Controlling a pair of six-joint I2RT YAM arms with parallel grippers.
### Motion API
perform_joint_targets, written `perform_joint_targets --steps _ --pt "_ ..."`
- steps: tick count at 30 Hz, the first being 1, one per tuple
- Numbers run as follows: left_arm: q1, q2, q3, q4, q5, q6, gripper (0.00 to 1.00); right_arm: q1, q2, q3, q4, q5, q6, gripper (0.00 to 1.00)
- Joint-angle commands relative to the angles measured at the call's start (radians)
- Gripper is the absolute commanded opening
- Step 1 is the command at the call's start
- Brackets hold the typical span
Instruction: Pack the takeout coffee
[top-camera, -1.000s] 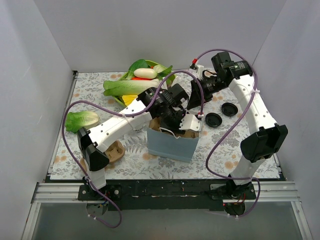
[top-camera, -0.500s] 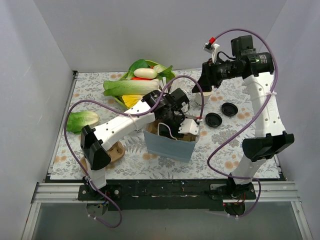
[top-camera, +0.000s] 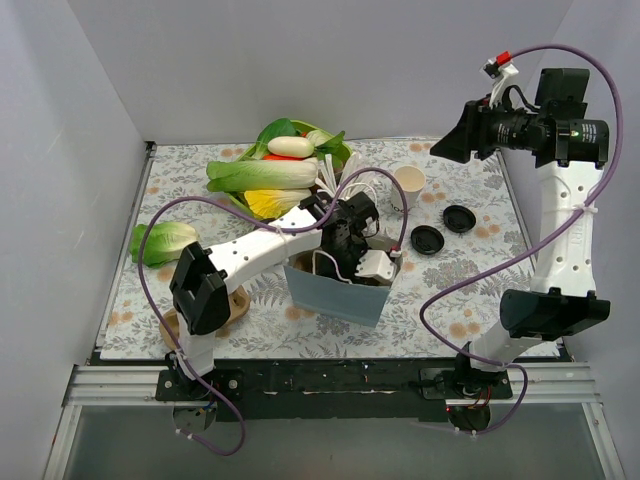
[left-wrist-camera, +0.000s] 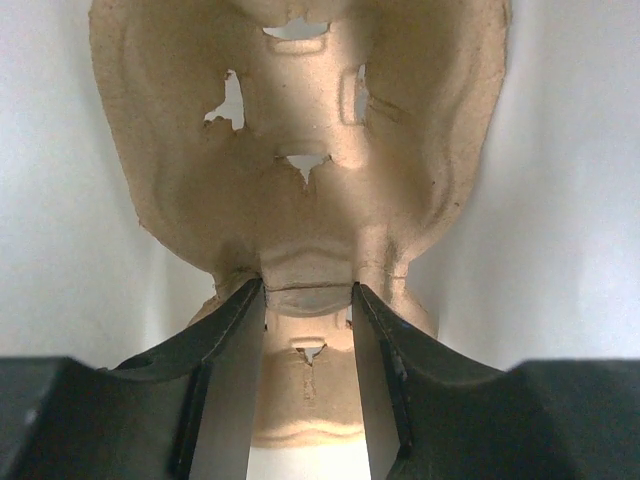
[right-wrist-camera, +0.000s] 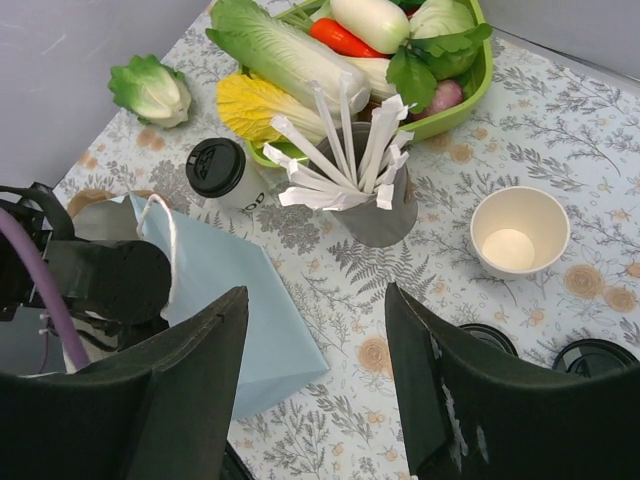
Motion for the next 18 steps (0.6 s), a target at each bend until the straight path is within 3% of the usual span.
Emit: perform_joint_targets --steps 1,18 --pt "0.012 -0.022 -0.028 0.031 0.015 0.004 0.00 0.004 -0.039 -0.042 0.052 -0.036 0.016 0.65" --pt "0.032 -0.068 -0.255 0.211 0.019 0.008 0.00 0.004 -0.056 -0.077 0.043 -0.060 0.004 0.64"
